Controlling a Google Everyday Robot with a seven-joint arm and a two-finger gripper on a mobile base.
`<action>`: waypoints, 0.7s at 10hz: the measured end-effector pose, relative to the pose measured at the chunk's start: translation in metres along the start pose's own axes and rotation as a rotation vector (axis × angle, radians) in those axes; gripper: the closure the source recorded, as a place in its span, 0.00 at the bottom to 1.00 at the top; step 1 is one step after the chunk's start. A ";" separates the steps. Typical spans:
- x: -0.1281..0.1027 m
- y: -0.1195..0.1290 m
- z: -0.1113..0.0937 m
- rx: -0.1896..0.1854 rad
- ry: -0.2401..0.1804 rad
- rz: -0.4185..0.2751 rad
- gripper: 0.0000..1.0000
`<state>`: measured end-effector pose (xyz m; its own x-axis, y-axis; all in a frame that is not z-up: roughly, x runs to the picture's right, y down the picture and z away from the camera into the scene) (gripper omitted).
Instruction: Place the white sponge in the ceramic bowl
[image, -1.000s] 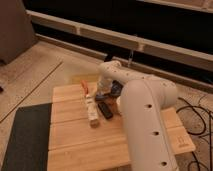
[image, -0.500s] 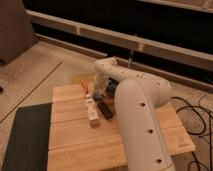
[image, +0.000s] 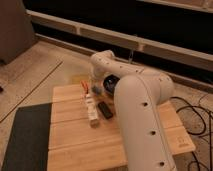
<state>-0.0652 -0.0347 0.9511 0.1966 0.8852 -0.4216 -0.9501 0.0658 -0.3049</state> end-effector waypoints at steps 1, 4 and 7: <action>0.000 -0.006 -0.006 0.016 -0.010 0.008 1.00; 0.007 -0.035 -0.025 0.063 -0.026 0.059 1.00; 0.015 -0.070 -0.055 0.118 -0.049 0.108 1.00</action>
<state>0.0179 -0.0511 0.9197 0.0829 0.9111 -0.4038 -0.9875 0.0204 -0.1566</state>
